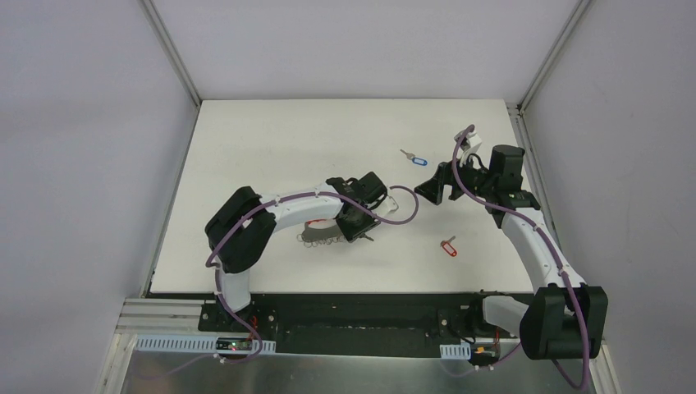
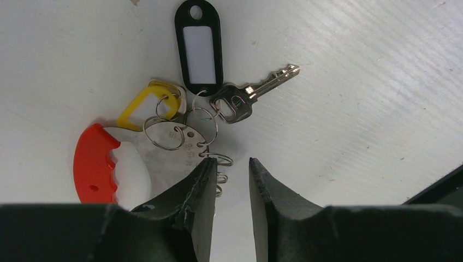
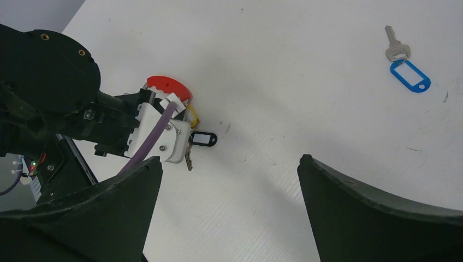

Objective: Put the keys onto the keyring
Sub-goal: Pick up the keyring from the center of the board.

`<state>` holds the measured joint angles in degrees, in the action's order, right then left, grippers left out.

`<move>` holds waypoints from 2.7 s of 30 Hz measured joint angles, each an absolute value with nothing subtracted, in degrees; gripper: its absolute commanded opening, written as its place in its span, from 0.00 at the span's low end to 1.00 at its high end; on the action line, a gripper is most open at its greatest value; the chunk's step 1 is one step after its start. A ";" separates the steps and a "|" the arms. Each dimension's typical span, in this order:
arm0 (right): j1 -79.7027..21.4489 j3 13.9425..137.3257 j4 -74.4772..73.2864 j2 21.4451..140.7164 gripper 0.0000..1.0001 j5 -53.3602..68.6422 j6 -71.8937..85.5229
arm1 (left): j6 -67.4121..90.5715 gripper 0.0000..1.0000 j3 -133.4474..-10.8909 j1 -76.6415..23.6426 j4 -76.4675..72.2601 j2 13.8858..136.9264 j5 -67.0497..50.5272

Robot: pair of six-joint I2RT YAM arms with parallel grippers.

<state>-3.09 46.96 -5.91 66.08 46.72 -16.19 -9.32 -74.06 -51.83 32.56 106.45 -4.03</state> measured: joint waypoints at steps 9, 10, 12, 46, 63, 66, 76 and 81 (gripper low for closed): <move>-2.92 46.96 -5.93 66.08 0.98 46.72 -16.58 | -8.93 0.25 -74.06 -51.83 32.18 108.12 -2.13; -2.92 46.96 -5.93 66.08 0.98 46.72 -16.60 | -8.93 0.24 -74.06 -51.83 32.14 108.25 -2.00; -2.90 46.96 -5.96 66.08 0.98 46.72 -16.60 | -8.93 0.20 -74.06 -51.83 32.05 108.53 -1.78; -2.81 46.96 -6.28 66.81 0.98 47.64 -15.99 | -15.14 0.00 -74.98 -48.60 35.14 97.89 -10.15; -13.85 57.12 -9.63 66.17 0.63 58.17 -13.69 | -21.30 0.00 -95.79 -41.56 54.00 93.38 -39.68; -15.70 62.04 -11.38 68.42 0.51 60.40 -14.66 | -21.54 0.00 -95.81 -41.56 54.50 92.42 -42.09; -20.80 65.82 -16.10 72.86 0.40 66.13 -17.45 | -21.82 0.00 -93.32 -41.56 51.29 89.91 -47.83; -21.74 64.07 -16.58 72.36 0.39 67.53 -18.83 | -22.15 0.00 -90.02 -41.54 47.88 88.66 -49.41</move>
